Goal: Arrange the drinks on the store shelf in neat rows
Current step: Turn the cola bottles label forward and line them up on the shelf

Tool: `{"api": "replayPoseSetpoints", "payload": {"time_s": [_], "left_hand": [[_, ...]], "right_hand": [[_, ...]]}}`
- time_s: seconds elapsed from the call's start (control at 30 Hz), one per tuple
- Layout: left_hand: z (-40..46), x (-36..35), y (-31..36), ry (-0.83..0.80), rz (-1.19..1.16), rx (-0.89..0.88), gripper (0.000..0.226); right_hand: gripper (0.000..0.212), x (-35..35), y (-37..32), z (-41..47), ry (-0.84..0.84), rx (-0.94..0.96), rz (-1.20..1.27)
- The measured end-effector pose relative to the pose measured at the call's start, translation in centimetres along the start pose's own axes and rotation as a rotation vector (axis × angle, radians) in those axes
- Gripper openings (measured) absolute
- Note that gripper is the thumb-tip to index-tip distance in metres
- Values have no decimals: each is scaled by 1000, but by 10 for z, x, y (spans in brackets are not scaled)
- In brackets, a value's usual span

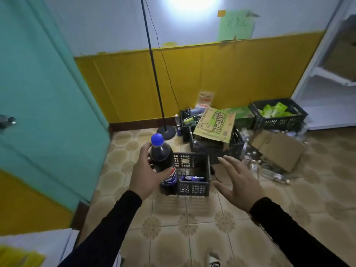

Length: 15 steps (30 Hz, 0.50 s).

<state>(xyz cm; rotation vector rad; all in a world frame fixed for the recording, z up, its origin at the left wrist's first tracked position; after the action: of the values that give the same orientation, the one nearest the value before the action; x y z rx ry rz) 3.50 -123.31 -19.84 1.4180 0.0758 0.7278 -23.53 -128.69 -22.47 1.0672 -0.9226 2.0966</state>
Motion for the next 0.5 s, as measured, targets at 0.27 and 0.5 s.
{"api": "replayPoseSetpoints", "payload": {"time_s": [0.27, 0.5], "left_hand": [[110, -76, -39, 0, 97, 84, 86], [233, -134, -125, -83, 200, 116, 80]], "right_hand": [[70, -86, 86, 107, -186, -19, -3], [74, -203, 146, 172, -344, -101, -80]]}}
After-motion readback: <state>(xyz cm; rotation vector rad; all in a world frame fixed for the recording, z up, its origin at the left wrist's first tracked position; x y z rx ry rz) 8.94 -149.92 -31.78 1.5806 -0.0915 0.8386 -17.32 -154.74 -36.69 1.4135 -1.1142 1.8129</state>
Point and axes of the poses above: each hand's wrist, its own z-axis towards the middle knuckle, its own x-axis out of the back of the hand, y = z × x, the point moved 6 cm from there along z, towards the middle knuckle, and after that the axes turned 7 degrees about y, right-handed, at the moved point
